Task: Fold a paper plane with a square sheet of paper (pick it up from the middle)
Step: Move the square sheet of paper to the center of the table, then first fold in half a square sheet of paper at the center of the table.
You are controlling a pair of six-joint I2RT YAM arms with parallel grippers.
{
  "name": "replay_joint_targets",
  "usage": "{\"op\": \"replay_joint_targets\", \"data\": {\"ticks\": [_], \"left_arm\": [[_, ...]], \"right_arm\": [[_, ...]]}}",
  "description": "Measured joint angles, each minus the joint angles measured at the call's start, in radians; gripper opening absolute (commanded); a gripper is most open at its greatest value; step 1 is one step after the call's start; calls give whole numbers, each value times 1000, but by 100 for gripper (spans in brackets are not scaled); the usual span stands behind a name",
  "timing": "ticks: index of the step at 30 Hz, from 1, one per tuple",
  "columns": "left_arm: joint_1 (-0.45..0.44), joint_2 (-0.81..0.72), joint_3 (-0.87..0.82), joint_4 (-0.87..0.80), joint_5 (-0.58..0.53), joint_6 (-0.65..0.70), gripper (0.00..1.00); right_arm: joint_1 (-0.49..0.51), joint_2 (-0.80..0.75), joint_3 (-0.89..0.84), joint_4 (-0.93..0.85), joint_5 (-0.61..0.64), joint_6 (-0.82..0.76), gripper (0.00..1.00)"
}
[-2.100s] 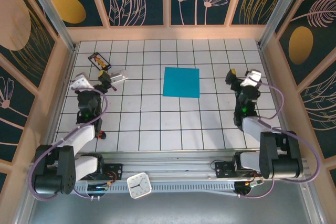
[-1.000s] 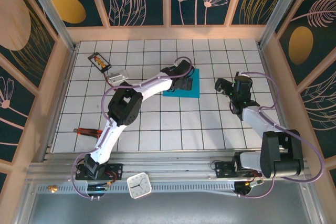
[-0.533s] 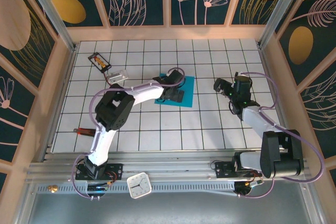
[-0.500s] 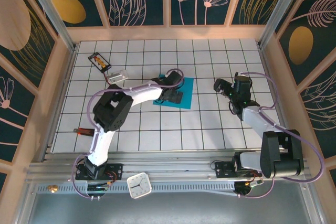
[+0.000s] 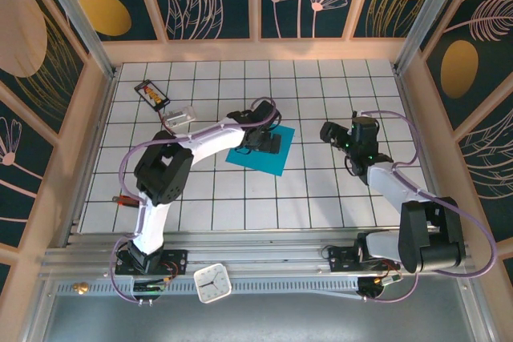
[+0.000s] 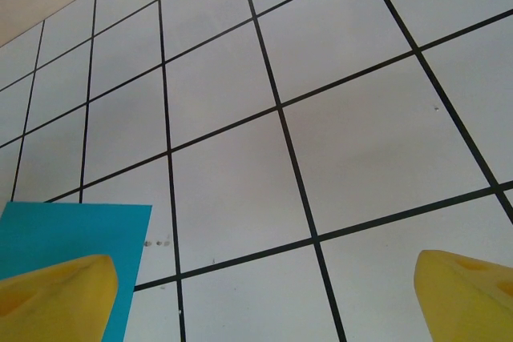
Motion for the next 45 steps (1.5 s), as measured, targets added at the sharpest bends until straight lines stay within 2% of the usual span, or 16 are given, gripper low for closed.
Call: {"op": "replay_joint_targets", "data": {"ticks": [6,15,28,38,45], "left_arm": [[0,130,180,-92,-2,13,99],[0,248,348,-234,-20,65,99],[6,281,370,-274,-11,103,99],[19,266,323,-224,41,109,99],[20,249,290,-190,47,109,95]], "right_arm": [[0,-5,0,-4,-15,0,96],[0,-45,-10,-7,-23,-3,96],[0,-47,-34,-11,-23,-4,96],[0,-52,-35,-12,-26,-3,96],[0,-57,-35,-18,-26,-3,96]]}}
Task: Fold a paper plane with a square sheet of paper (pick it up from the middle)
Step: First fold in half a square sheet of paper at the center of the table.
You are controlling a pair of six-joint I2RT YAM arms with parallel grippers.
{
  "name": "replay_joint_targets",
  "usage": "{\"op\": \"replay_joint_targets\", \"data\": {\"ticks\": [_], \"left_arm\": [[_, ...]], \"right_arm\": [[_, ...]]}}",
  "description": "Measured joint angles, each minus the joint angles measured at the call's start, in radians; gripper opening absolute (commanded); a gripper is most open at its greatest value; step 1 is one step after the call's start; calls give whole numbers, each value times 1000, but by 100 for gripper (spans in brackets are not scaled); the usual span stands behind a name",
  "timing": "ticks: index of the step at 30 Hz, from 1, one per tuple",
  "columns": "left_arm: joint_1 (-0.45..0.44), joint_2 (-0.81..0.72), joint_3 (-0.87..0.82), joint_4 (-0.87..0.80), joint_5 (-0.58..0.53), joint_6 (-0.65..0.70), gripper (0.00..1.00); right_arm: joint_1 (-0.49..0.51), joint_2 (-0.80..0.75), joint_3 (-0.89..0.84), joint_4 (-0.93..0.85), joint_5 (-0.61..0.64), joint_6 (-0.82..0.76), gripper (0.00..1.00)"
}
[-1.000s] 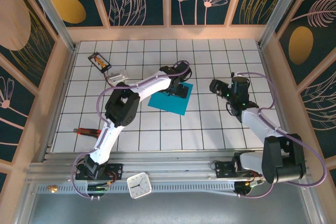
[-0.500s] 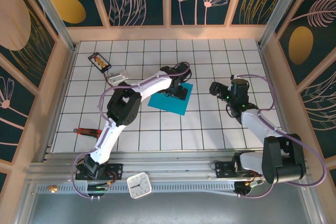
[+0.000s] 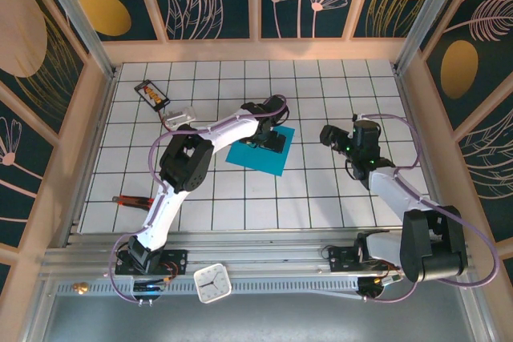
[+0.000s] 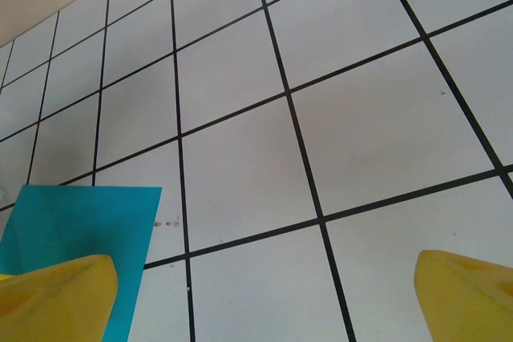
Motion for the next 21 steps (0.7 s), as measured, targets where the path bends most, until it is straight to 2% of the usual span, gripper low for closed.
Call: {"op": "replay_joint_targets", "data": {"ticks": [13,17,21], "left_arm": [[3,-23,-40,42,15,3,81],[6,-39,-67,68,25,-11,66],[6,-82,-138,131,89,-36,41]], "right_arm": [[0,-12,0,-8,0,0,96],[0,-12,0,-8,0,0,96],[0,-12,0,-9,0,0,96]]}}
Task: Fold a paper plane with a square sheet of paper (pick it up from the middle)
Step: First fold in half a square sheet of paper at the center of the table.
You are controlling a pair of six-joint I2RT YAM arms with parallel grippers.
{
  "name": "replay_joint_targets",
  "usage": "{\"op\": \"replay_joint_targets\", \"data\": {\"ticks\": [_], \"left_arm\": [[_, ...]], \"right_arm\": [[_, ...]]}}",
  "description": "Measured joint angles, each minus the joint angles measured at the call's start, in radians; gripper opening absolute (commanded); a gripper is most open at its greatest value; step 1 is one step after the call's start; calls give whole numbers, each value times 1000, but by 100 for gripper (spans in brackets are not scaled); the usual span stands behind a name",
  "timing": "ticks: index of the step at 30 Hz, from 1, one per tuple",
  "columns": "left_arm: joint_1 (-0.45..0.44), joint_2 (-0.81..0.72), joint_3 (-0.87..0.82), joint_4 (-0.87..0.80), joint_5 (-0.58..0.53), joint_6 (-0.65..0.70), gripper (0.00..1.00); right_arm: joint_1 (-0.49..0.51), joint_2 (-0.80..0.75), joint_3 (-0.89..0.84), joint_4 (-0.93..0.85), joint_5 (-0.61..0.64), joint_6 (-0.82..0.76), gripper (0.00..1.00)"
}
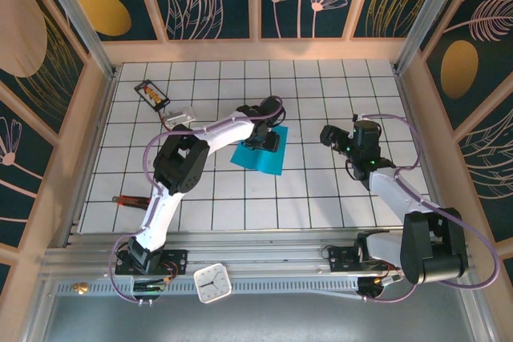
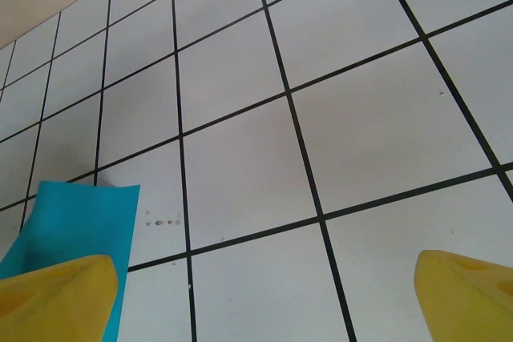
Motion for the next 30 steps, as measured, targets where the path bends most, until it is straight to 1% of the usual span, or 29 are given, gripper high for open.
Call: {"op": "replay_joint_targets", "data": {"ticks": [3,5,8,11,14,16,21,27,30], "left_arm": [[0,-79,-120,113,109,-45,34],[0,-177,-242,237,206,-104,30],[0,-354,-431,483,351,-235,28],[8,-463,-562,740,467,-370,27],[36,-483,-663,945,546,-472,28],[60,-473,-718,1016,576,-514,28],[109,-430,-790,1052,608,-525,30],[124,-370,-808,1034,619,-460,33],[124,-342,-808,1012,621,-419,34]], "right_arm": [[0,0,1,-15,0,0,96],[0,-5,6,-40,1,0,96],[0,-31,26,-84,-1,-3,96],[0,-70,53,-106,-37,-8,95],[13,-83,78,-106,-100,-8,93],[41,-82,83,-104,-140,-8,92],[114,-46,83,-93,-229,-3,85],[182,54,81,-35,-319,27,75],[219,105,80,-2,-342,47,67]]}}
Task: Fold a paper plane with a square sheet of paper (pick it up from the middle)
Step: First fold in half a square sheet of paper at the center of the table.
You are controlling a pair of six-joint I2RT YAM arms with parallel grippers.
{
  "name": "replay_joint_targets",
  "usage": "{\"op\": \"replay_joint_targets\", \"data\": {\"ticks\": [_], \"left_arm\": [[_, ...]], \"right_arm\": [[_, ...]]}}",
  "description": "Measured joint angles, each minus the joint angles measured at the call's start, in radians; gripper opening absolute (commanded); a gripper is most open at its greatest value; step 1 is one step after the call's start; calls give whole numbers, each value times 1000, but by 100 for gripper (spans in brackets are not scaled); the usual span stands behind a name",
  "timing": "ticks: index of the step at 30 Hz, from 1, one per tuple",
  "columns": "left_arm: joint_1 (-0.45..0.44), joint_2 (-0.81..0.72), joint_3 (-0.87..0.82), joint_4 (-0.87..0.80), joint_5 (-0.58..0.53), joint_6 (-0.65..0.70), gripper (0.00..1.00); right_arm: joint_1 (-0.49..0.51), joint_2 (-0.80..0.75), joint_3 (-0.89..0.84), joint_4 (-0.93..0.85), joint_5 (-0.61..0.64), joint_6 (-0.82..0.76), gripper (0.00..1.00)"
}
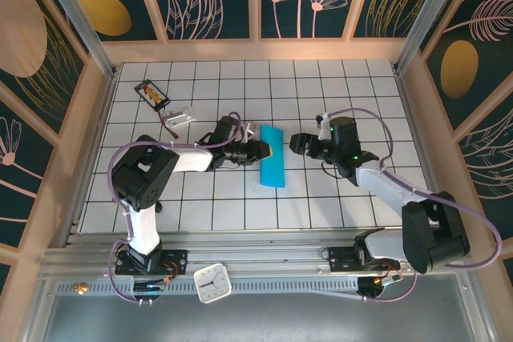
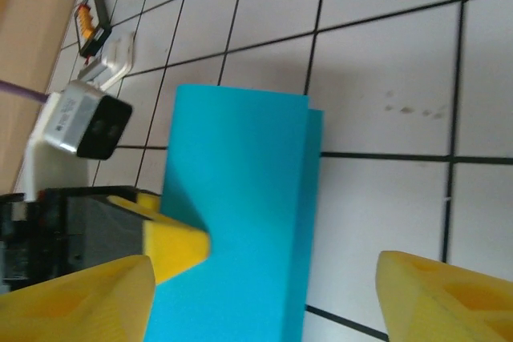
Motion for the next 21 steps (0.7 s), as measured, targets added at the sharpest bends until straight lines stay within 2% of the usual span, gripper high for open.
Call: {"op": "replay_joint_targets", "data": {"ticks": [13,21], "left_arm": [[11,39,4,-61,-11,88,38],[10,37,3,-60,-20,84,39]], "right_arm": [[74,226,18,78,-53,83,37],[101,327,28,131,-78,103,26]]}}
